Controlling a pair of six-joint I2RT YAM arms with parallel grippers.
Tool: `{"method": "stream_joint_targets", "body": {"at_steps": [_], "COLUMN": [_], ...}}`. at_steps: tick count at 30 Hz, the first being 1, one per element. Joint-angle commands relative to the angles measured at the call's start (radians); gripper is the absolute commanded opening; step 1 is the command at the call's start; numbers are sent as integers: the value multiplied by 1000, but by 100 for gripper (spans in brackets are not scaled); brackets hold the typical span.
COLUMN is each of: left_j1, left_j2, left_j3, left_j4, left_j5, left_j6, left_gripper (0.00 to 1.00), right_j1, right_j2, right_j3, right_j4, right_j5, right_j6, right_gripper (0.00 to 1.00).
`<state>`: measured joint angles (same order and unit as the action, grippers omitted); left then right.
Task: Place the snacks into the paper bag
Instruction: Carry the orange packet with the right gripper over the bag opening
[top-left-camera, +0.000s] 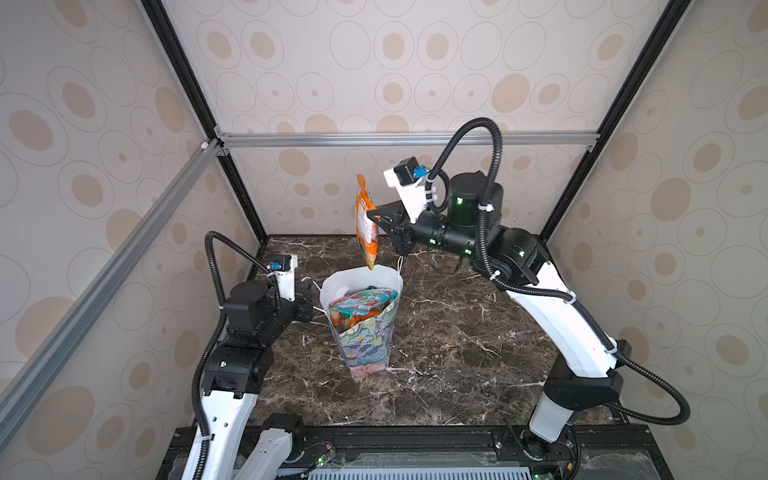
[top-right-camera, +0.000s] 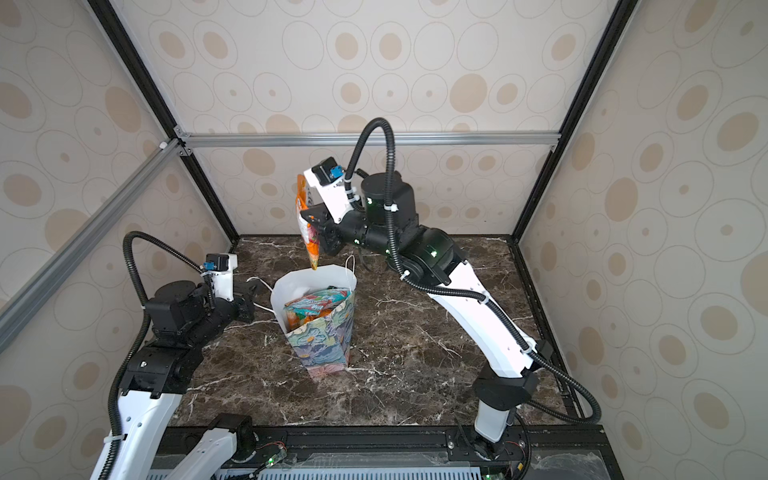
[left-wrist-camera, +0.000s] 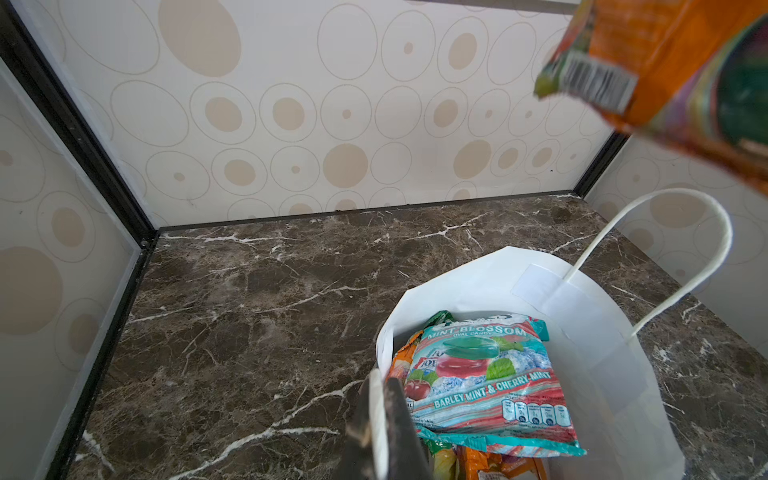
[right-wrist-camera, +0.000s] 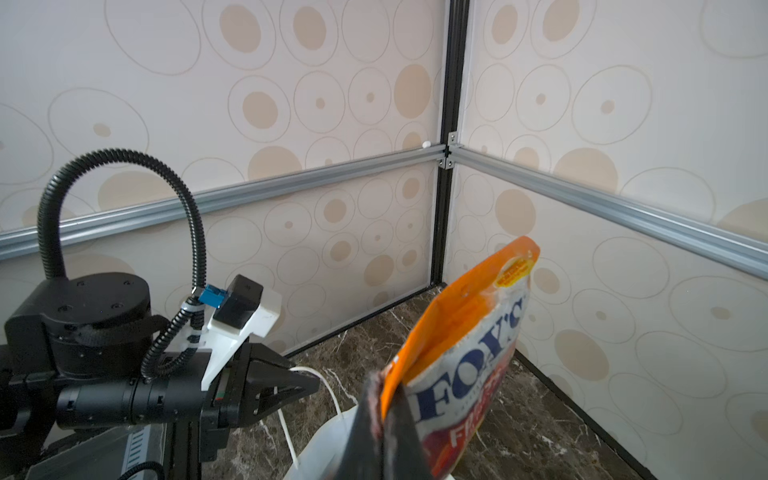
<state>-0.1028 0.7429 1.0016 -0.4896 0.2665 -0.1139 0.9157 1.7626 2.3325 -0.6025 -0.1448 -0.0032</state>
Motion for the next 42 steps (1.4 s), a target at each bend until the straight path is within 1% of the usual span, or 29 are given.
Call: {"method": "stream_joint_targets", "body": {"at_steps": [1, 4, 8, 11, 14, 18, 21, 23, 28, 34, 37, 42], "left_j1": [-2, -1, -2, -1, -2, -2, -2, -2, -2, -2, -1, -2], "left_j2": [-22, -27, -28, -28, -24, -22, -25, -23, -23, -21, -27, -28], "left_j3": [2, 0, -6, -11, -17, -18, -11, -6, -6, -5, -3, -5], "left_j4": [19, 17, 17, 24, 31, 30, 25, 24, 28, 25, 23, 24], "left_j5": [-6, -7, -11, -10, -10, -12, -12, -12, -14, -9, -13, -13], "left_j6": [25, 25, 25, 25, 25, 26, 26, 27, 26, 26, 28, 29], "left_gripper": [4, 4, 4, 4, 4, 4, 4, 4, 4, 4, 4, 4], "right_j1": [17, 33, 77, 100, 114, 164, 216, 232, 254, 255, 256, 259], "right_j2": [2, -20, -69, -78, -76, -57, -63, -78, -97, -97, -77, -62], "right_j3": [-27, -123, -282, -340, -383, -376, -349, -338, -327, -327, -324, -317], "right_j4": [-22, -2, 69, 77, 108, 102, 86, 86, 72, 86, 71, 61], "right_j5": [69, 94, 154, 206, 214, 257, 318, 323, 385, 412, 426, 411], "right_j6": [-40, -33, -44, -42, -28, -50, -92, -95, -122, -128, -118, -66], "right_gripper": [0, 0, 0, 0, 0, 0, 0, 0, 0, 0, 0, 0]}}
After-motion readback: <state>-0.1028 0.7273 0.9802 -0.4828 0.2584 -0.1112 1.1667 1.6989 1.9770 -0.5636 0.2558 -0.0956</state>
